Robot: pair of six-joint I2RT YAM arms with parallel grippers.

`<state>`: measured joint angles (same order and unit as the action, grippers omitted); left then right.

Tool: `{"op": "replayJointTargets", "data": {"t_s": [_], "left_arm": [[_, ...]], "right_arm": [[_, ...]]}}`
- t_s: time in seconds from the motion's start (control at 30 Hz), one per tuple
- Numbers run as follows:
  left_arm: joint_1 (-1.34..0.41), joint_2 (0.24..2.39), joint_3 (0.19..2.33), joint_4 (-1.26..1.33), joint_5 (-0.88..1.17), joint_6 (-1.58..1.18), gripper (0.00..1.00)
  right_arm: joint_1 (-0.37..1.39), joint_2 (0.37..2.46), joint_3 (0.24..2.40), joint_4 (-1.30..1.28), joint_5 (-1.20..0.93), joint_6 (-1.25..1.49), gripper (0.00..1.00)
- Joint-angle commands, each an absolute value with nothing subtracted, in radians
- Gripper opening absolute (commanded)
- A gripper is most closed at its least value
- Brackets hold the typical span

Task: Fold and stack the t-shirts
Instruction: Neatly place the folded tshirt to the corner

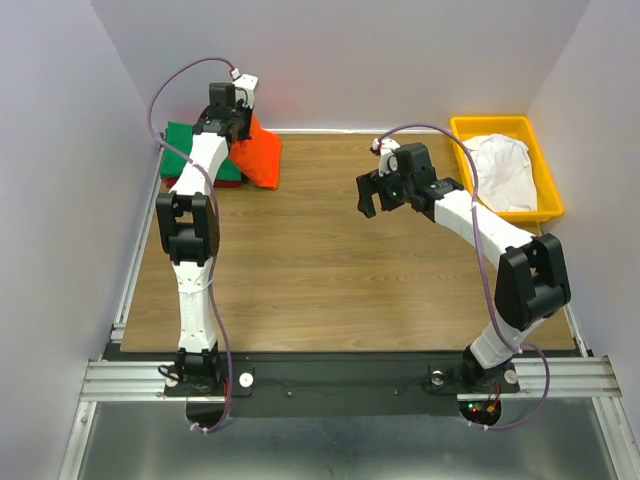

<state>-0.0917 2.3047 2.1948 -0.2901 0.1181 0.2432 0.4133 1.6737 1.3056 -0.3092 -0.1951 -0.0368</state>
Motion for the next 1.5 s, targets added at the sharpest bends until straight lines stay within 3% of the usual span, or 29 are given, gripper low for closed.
{"op": "replayJointTargets", "data": {"t_s": [0.0,0.87,1.47], "left_arm": [[-0.089,2.183,2.298,-0.262,0.118,0.298,0.0],[-0.087,2.111,2.401,-0.311,0.16,0.265,0.0],[0.026,2.143,2.306,-0.307,0.225,0.238,0.0]], "right_arm": [[0.413,1.644,1.319,-0.291,-0.21,-0.035,1.0],[0.413,1.655,1.331,-0.291,-0.224,-0.028,1.0],[0.413,1.687,1.345,-0.293,-0.224,-0.021,0.99]]}}
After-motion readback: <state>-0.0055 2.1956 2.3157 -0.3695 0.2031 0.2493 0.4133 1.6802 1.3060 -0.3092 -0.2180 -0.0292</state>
